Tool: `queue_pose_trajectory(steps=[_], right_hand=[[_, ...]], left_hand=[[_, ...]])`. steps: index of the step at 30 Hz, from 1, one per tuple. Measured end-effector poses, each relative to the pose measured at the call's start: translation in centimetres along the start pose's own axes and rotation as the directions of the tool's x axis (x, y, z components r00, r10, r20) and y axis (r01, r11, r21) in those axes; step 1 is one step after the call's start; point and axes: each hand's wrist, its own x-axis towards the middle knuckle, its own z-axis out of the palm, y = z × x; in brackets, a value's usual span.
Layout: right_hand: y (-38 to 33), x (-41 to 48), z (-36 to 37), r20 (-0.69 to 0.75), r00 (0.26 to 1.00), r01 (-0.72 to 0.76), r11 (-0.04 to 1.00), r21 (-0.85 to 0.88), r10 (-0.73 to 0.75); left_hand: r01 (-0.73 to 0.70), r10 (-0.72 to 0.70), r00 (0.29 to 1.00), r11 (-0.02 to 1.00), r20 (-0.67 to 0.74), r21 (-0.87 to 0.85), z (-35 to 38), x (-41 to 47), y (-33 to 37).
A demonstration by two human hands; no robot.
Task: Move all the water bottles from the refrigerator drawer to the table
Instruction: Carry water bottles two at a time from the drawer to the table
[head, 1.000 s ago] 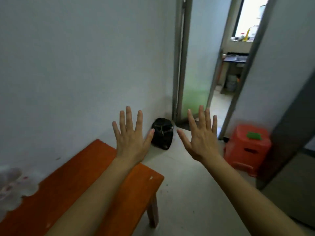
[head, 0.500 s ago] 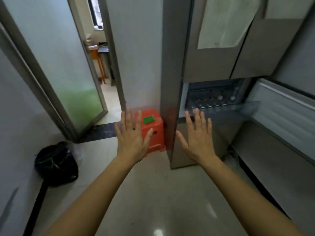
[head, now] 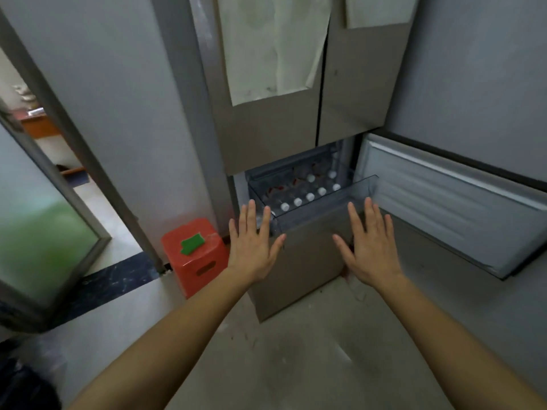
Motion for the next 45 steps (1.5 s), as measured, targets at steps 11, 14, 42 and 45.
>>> queue_pose_trajectory(steps=[11,14,42,45], right_hand=[[10.1,16.8,7.0,0.203,0.975,0.076,0.992,0.101,-0.095],[10.9,21.8,8.2,0.267,0.948,0.140,0.981,0.134,-0.172],[5.3,42.2,24.7,0.687,0.633,0.286,0.932,0.221,-0.357],[5.4,41.7,24.2,0.656,0.671,0.290,0.937,0.197,-0.345]], left_hand=[[0.213,-0.184,0.922,0.976,0.340,-0.049,4.7,15.8,6.4],[0.292,-0.250,0.897,0.954,0.365,-0.062,5.4,18.5,7.2],[0.574,-0.387,0.610,0.817,0.692,-0.048,17.6,32.4,4.6],[0.563,-0.378,0.612,0.825,0.695,-0.047,18.1,32.7,4.5]])
